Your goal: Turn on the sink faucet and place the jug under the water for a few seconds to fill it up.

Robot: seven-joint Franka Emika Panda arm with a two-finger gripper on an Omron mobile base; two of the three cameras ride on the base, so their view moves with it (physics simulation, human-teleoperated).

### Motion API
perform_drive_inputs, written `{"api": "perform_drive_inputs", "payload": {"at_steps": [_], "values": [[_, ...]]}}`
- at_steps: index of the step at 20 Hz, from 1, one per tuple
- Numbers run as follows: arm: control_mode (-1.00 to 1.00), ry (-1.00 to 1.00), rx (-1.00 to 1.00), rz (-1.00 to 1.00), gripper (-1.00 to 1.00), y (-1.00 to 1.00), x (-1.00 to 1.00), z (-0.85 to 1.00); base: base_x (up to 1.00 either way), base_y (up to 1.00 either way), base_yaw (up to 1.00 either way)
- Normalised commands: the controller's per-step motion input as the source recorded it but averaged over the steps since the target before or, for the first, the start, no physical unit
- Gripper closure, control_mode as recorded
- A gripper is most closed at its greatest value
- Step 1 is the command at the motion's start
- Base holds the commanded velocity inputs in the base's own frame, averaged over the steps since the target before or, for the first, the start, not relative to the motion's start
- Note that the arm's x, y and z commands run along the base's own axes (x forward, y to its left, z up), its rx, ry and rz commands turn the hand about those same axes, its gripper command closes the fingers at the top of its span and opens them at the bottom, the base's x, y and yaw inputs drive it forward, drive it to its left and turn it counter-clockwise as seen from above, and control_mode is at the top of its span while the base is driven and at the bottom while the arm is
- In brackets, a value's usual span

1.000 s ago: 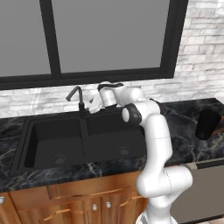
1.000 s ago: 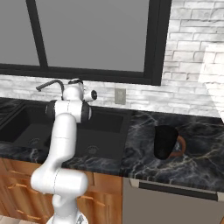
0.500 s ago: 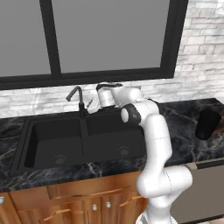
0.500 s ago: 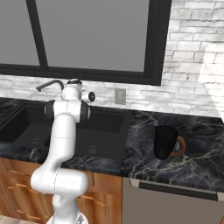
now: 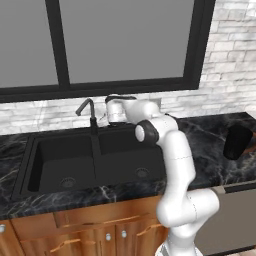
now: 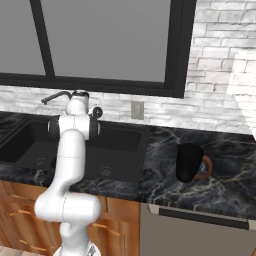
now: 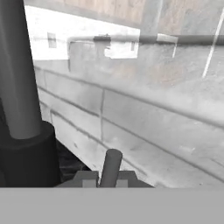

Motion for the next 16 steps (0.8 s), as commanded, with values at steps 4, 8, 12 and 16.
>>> {"api": "perform_drive_inputs", "payload": {"at_steps": [4,8,12,16], "values": [[-1.0,0.22,0.08,-0.35,1.0,-0.64,0.07,-0.03,0.0,0.0,0.0],[-1.0,0.26,0.12,-0.33,1.0,-0.79,0.05,-0.11,0.0,0.0,0.0],[-1.0,0.25,0.17,-0.28,1.0,-0.96,0.13,-0.11,0.0,0.0,0.0],[-1.0,0.21,0.2,-0.23,1.0,-1.0,0.09,-0.19,0.0,0.0,0.0]]}}
